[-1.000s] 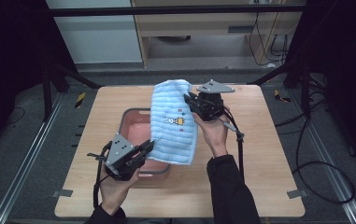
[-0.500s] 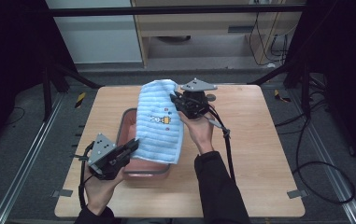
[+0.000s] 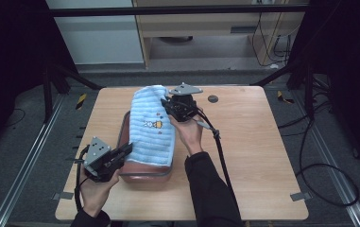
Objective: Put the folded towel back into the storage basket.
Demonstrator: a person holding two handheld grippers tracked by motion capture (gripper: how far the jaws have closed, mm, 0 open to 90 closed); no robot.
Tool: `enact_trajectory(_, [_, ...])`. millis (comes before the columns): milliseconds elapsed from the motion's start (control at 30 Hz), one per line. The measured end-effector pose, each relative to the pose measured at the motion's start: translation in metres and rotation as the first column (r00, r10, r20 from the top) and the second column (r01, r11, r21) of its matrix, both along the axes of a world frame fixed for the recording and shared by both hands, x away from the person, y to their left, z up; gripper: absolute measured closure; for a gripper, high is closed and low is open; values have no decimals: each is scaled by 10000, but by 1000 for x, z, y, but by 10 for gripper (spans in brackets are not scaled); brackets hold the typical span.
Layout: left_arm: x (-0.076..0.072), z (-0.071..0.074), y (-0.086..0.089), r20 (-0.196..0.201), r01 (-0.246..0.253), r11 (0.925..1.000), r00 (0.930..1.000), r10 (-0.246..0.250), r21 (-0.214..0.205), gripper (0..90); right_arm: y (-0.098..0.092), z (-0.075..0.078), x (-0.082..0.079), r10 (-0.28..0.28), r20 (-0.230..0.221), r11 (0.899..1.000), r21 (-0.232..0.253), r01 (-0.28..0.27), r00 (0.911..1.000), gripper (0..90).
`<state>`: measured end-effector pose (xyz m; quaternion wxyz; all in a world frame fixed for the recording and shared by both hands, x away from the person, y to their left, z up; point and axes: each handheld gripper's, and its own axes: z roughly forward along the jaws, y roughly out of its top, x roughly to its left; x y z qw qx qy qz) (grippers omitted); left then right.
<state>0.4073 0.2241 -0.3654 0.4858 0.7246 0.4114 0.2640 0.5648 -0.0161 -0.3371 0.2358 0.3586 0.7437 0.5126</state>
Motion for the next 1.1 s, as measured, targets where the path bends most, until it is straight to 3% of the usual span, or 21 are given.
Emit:
enact_trajectory(400, [9,-25,4,-546,-216,9988,9982,240,445,864,15,-34,12,131,-459,9997,-183,-140,9989,799])
enact_trajectory(1100, [15,-50,4,-1116,-315,9942,9928,430,1033,864,22,-66,18,174,-967,9989,-417,-215,9952,798])
